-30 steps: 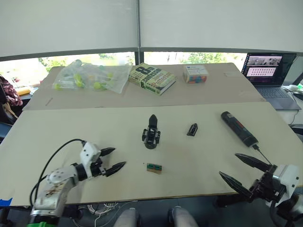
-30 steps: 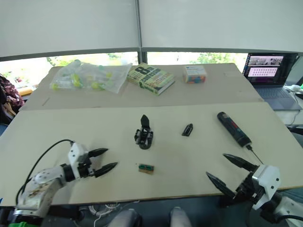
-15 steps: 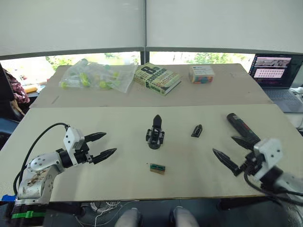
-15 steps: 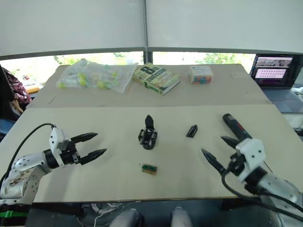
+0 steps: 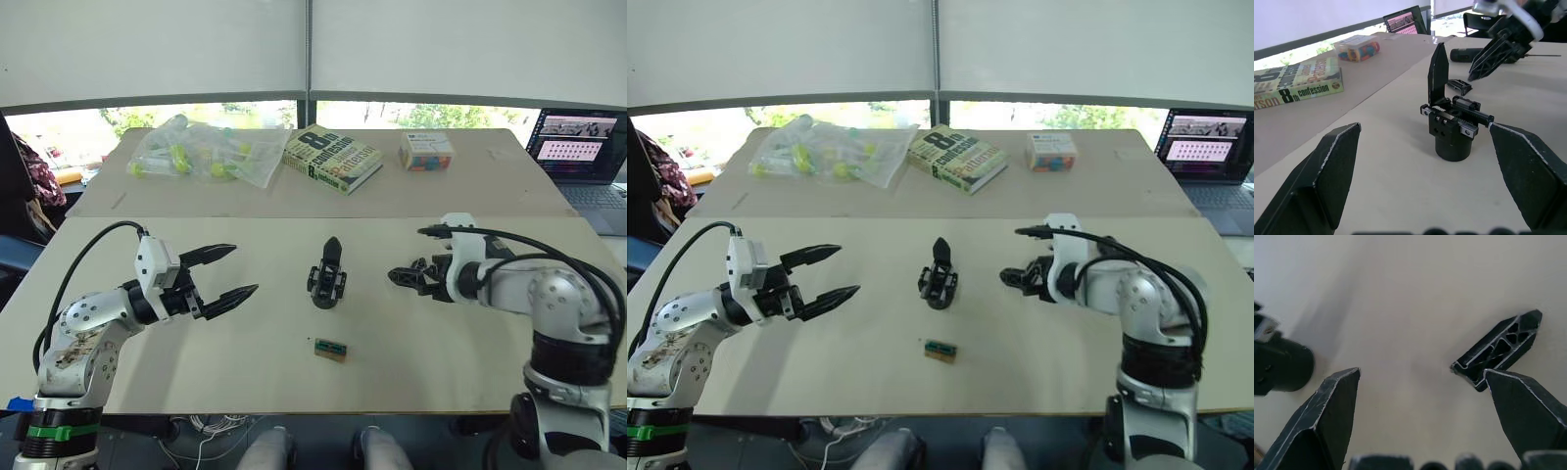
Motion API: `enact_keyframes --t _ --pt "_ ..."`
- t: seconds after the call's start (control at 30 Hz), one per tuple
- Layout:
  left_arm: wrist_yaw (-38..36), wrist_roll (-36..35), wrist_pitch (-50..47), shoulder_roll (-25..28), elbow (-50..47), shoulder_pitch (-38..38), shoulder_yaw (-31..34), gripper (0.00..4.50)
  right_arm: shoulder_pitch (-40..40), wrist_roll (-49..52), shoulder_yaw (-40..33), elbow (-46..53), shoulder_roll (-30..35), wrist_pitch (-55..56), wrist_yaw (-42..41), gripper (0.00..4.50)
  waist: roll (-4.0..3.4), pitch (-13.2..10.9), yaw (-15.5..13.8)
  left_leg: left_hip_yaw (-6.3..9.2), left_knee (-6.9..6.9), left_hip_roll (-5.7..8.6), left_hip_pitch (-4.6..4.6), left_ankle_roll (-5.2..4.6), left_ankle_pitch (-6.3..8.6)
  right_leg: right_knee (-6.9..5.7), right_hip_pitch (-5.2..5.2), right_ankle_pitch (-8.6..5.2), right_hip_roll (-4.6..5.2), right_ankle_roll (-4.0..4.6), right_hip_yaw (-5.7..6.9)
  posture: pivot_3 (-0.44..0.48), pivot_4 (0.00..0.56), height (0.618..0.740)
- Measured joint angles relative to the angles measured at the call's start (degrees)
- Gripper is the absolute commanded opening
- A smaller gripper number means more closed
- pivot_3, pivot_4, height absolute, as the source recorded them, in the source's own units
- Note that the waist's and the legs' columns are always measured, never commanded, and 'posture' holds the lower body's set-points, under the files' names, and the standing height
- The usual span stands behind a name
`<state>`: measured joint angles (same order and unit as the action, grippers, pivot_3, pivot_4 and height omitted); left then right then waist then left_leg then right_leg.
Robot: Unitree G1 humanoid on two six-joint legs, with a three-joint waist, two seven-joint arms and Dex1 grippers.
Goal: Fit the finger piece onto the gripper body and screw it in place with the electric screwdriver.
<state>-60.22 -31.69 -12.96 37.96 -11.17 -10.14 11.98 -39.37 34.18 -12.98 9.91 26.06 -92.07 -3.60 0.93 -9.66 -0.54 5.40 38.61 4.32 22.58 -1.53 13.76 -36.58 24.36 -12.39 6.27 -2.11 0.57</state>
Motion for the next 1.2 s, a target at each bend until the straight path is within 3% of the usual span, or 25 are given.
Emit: enact_keyframes --t 0.27,0.57,0.6,0.9,1.07,1.2 --pt "0.8 -0.4 -0.7 -0.1 -3.6 2.4 -0.6 4.44 -3.2 -10.0 2.1 -8.6 -3.9 3.2 3.7 4.50 -0.01 0.0 1.1 -0.04 -0.03 -0.02 -0.04 -0.01 0.00 -0.06 0.03 0.02 -0.05 -0.01 -0.03 0.000 0.150 0.740" --pt "1.9 -0.6 -0.7 -0.8 -6.0 5.4 -0.5 4.44 -4.3 -15.6 0.0 -10.1 -10.3 3.9 6.3 4.50 -0.02 0.0 1.6 -0.08 -0.21 -0.07 -0.32 0.00 0.00 -0.08 -0.09 0.05 -0.15 0.04 -0.11 0.000 0.150 0.740" --pt "2.1 -0.6 -0.7 -0.9 -6.0 5.6 -0.5 4.50 -4.3 -16.2 0.1 -9.9 -10.9 4.0 6.4 3.97 -0.02 0.0 1.6 -0.08 -0.22 -0.09 -0.33 0.00 0.00 -0.08 -0.08 0.05 -0.18 0.04 -0.12 0.000 0.150 0.740" --pt "2.8 -1.1 -0.7 -1.2 -7.0 6.2 -0.6 4.50 -1.7 -17.6 2.7 -5.3 -11.9 3.1 3.9 1.09 -0.02 0.0 1.8 -0.10 -0.34 -0.16 -0.39 0.01 -0.01 -0.08 -0.06 0.05 -0.26 0.05 -0.14 0.000 0.150 0.740" --pt "4.8 -5.1 -4.8 -1.8 -7.4 5.0 -0.3 4.50 5.6 -16.7 3.7 2.9 -9.9 8.0 -1.3 1.09 -0.03 0.0 1.3 -0.09 -0.35 -0.15 -0.30 0.01 -0.01 0.01 -0.05 0.03 -0.23 0.02 -0.10 0.000 0.150 0.740" --pt "15.3 -15.1 -14.2 -6.4 -8.3 -1.4 2.2 4.50 15.9 -18.3 6.0 11.7 -0.8 29.6 -10.1 1.09 -0.08 -0.1 0.6 -0.09 -0.30 -0.08 -0.25 0.03 -0.03 0.35 -0.18 -0.03 -0.18 -0.56 -0.06 0.000 0.150 0.740"
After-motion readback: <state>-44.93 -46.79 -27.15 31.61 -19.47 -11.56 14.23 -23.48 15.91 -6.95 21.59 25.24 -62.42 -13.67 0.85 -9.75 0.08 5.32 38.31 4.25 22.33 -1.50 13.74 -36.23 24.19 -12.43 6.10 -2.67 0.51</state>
